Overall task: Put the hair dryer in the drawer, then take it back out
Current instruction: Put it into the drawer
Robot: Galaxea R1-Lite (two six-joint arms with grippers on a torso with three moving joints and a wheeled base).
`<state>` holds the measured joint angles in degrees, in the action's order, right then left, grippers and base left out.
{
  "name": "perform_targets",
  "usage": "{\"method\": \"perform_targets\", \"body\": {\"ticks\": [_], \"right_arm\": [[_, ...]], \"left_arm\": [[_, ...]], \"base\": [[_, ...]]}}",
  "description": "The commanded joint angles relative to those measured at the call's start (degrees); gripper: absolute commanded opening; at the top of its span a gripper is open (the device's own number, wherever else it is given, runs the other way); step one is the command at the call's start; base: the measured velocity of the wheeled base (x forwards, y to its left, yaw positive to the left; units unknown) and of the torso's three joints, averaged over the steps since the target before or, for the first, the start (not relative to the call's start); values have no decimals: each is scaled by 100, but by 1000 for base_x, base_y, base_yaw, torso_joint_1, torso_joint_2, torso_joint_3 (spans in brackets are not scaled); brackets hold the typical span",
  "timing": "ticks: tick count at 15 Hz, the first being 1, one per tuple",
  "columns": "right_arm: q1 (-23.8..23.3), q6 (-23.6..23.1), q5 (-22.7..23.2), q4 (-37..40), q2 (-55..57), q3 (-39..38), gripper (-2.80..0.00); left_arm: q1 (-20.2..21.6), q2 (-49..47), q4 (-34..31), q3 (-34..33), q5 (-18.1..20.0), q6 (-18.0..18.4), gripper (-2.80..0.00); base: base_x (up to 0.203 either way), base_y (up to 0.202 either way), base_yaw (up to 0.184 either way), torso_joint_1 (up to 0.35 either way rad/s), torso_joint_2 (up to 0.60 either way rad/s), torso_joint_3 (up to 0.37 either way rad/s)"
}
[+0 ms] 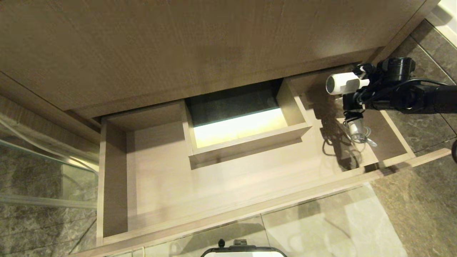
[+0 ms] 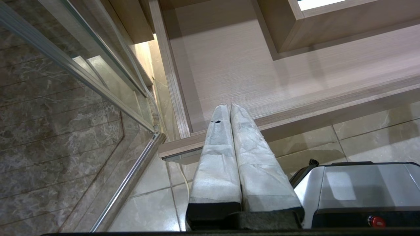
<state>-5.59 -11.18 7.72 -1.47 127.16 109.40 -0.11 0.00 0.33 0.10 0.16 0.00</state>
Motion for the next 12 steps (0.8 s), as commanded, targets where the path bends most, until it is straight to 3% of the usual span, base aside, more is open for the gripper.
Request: {"method": "perform_targets", "body": {"ticks": [1,12], "right_arm": [[19,-9,2,-235,433,161,-280],[357,28,11,-1104,1059,170,-280]], "left_arm": [[2,-9,2,-1,2,2,-280],[2,-9,2,-1,2,0,-280]], "base": [[0,0,0,0,0,0],[0,0,0,0,0,0]]}}
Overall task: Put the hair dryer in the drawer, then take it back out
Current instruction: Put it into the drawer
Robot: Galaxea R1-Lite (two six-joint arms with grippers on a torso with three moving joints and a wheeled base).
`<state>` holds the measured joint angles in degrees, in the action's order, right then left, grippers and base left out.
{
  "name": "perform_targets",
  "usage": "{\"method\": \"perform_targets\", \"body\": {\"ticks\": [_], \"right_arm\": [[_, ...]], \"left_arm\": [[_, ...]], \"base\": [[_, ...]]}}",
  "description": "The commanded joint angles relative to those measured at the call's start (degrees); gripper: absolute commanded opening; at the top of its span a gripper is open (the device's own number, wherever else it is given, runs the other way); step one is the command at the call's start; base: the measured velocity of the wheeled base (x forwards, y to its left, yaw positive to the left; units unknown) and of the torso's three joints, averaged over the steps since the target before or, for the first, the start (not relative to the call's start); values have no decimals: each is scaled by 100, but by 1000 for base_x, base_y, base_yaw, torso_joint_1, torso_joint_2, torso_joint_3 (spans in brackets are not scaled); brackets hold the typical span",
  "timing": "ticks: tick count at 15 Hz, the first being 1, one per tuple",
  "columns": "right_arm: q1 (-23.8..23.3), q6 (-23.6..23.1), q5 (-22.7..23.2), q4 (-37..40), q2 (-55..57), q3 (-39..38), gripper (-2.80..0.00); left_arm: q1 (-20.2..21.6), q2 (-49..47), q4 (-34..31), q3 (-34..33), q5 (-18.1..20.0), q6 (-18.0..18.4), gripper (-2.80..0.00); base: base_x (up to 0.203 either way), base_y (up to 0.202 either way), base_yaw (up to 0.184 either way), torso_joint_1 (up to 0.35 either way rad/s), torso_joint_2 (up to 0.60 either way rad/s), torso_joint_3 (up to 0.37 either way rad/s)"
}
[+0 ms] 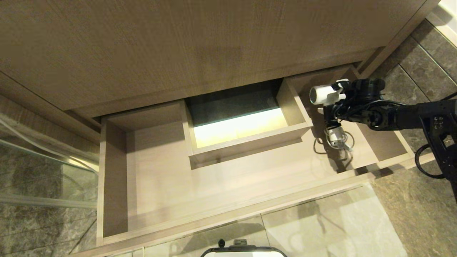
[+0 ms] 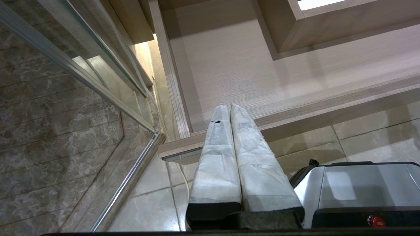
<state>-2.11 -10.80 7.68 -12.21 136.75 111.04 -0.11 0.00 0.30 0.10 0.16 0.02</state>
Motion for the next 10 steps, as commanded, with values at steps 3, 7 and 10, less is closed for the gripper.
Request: {"method": "perform_targets", "body": {"ticks": [3,7,10], "right_arm": [[100,-124,102,-429,129,31,-280],[175,-169,127,-564,185,31,-280],[167,-361,128,-528,177,31,0]], "left_arm": [[2,-9,5,-1,2,-2,-280],[2,-9,5,-1,2,5,-280],[2,-9,5,-1,2,-2,-280]], "base": [[0,0,0,0,0,0],[0,0,0,0,0,0],[0,0,0,0,0,0]]}}
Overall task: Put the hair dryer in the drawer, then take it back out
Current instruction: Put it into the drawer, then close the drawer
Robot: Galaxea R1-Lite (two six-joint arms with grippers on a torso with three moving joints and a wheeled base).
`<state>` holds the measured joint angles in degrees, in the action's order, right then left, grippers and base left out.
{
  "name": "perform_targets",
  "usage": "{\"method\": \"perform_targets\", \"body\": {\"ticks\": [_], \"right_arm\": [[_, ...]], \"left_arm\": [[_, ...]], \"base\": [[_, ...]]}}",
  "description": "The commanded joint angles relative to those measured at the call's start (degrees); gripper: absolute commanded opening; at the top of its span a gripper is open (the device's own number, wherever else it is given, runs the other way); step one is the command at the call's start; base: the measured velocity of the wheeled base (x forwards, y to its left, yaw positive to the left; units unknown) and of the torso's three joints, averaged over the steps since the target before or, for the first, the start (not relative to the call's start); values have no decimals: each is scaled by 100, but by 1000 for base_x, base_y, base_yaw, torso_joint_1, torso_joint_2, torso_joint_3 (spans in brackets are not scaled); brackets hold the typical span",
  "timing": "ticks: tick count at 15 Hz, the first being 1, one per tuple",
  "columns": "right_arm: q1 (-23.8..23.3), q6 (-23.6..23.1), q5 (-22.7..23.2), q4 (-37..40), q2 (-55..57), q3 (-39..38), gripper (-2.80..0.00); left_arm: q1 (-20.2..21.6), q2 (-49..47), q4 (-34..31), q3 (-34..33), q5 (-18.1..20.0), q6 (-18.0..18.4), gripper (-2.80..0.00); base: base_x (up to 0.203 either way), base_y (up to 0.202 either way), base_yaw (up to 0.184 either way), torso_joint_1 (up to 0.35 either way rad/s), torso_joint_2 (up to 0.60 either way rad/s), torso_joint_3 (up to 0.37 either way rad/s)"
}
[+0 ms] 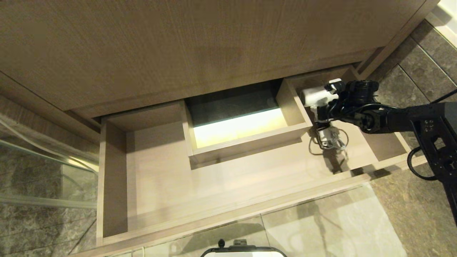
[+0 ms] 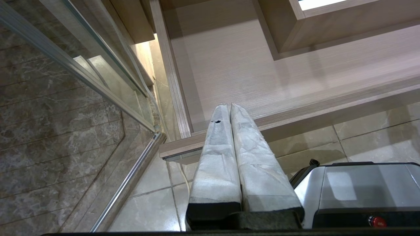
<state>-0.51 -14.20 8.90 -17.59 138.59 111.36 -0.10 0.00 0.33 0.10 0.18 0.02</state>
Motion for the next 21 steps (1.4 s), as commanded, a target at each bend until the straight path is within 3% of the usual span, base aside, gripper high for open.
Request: {"method": "perform_targets", "body": {"ticks": [1,6,10,14,21], "right_arm": [[7,-33,7,-5,-34,0,0],[-5,17,123,264,-418,-41,0],[-77,110,224,1522,-1663,-543,0],[-150,206,254,2830,-3404,-1682,0],[-452,347,19,3880,-6832,-4222,0]], "left_arm": [[1,-9,2,-1,-1,-2,-280],[1,-9,2,-1,-1,-2,-280],[1,-6,2,-1,-1,-2,-280],[1,-9,2,-1,-1,6,-280],[1,-9,2,-1,-1,-2,-280]], "base": [[0,0,0,0,0,0],[0,0,0,0,0,0],[0,0,0,0,0,0],[0,0,0,0,0,0],[0,0,0,0,0,0]]}}
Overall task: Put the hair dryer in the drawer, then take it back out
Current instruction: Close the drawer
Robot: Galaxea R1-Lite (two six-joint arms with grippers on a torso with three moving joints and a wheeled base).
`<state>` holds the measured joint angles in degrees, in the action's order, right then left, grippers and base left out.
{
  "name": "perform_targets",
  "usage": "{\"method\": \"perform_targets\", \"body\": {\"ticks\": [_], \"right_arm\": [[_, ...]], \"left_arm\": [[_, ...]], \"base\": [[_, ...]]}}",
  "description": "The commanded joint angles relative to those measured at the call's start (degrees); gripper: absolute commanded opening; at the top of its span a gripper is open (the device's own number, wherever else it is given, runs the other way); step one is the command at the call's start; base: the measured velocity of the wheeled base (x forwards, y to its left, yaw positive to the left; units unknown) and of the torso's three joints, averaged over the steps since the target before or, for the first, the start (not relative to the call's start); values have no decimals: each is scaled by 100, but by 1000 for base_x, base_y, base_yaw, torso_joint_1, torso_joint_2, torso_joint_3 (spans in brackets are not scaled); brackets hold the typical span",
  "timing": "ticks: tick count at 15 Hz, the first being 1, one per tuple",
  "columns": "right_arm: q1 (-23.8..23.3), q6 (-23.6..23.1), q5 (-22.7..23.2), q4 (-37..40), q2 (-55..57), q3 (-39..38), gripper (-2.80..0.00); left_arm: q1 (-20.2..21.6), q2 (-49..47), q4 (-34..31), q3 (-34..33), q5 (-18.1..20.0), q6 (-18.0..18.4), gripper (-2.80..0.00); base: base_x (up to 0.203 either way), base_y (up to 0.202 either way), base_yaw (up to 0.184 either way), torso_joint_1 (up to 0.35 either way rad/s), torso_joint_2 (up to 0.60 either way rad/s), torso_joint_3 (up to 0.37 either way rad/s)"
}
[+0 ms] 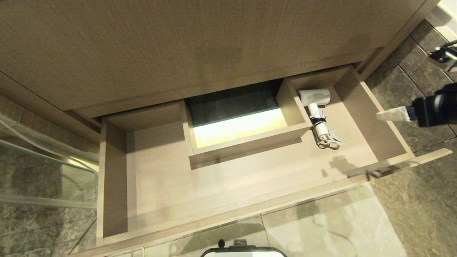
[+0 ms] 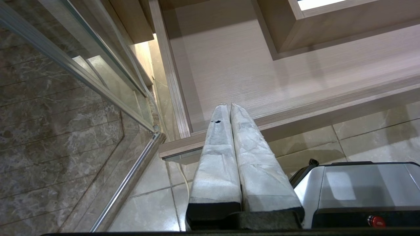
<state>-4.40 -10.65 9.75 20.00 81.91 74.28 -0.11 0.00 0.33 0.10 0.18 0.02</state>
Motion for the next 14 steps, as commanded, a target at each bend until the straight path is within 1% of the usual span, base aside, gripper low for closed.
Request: {"method": "perform_targets", "body": {"ticks": [1,2,4,7,9,13,14], "right_arm": [[-90,-7,-140,215,-1503,-781,0],[-121,-7,-192,301,-1834,-1024,-280],[-163,-48,-227,586,-2482,-1457,-280],[-183,-467,-269,1259,-3340,-2084,-280],[-184,-584,-288,1347,-3466,-2353,-280],[-181,-536,-283,1350,-3392,-2621,-280],[-184,-534,-365,1385,-3394,-2706,-280]], "left_arm": [[2,-9,2,-1,-1,2,-280],[2,-9,2,-1,-1,-2,-280],[2,-3,2,-1,-1,3,-280],[2,-9,2,-1,-1,-2,-280],[2,-9,2,-1,-1,-2,-280],[2,-9,2,-1,-1,6,-280],[2,-9,2,-1,-1,-2,-280]], "base": [[0,0,0,0,0,0],[0,0,0,0,0,0],[0,0,0,0,0,0],[0,0,0,0,0,0],[0,0,0,0,0,0],[0,0,0,0,0,0],[0,0,0,0,0,0]]}}
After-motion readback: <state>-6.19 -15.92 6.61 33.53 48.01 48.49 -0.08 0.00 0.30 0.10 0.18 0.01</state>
